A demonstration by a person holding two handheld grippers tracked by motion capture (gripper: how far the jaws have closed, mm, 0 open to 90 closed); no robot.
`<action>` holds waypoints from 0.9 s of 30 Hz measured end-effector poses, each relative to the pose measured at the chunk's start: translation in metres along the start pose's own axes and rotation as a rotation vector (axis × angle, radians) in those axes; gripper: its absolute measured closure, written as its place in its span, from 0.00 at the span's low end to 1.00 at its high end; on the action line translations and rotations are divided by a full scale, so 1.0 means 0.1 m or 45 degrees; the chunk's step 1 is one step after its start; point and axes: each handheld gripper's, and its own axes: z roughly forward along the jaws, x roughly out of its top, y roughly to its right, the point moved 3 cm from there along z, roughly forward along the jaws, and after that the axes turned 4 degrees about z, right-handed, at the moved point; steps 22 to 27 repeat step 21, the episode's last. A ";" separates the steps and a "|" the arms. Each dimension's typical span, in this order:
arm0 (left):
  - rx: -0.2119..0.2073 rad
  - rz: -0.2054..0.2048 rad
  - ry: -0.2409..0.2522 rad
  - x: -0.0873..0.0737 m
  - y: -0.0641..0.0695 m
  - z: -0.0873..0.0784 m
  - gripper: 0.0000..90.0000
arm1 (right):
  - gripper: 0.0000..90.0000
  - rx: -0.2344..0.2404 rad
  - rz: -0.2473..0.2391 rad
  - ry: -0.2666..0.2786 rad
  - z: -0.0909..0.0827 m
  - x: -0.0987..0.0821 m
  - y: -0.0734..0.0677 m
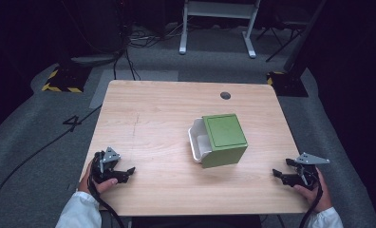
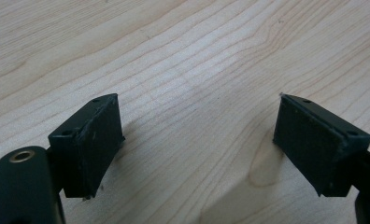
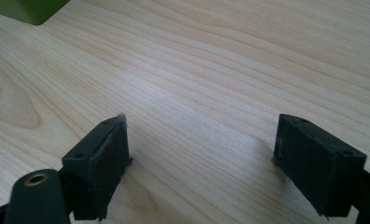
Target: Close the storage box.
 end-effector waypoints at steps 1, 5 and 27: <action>0.000 0.001 -0.002 0.00 0.00 0.00 0.17 | 0.20 0.000 0.000 0.000 0.00 0.00 0.00; 0.000 -0.004 -0.002 0.00 0.00 0.00 0.17 | 0.20 0.000 0.000 0.000 0.00 0.00 0.00; 0.004 0.010 -0.007 0.01 -0.01 0.01 0.16 | 0.20 0.000 0.000 0.000 0.00 0.00 0.00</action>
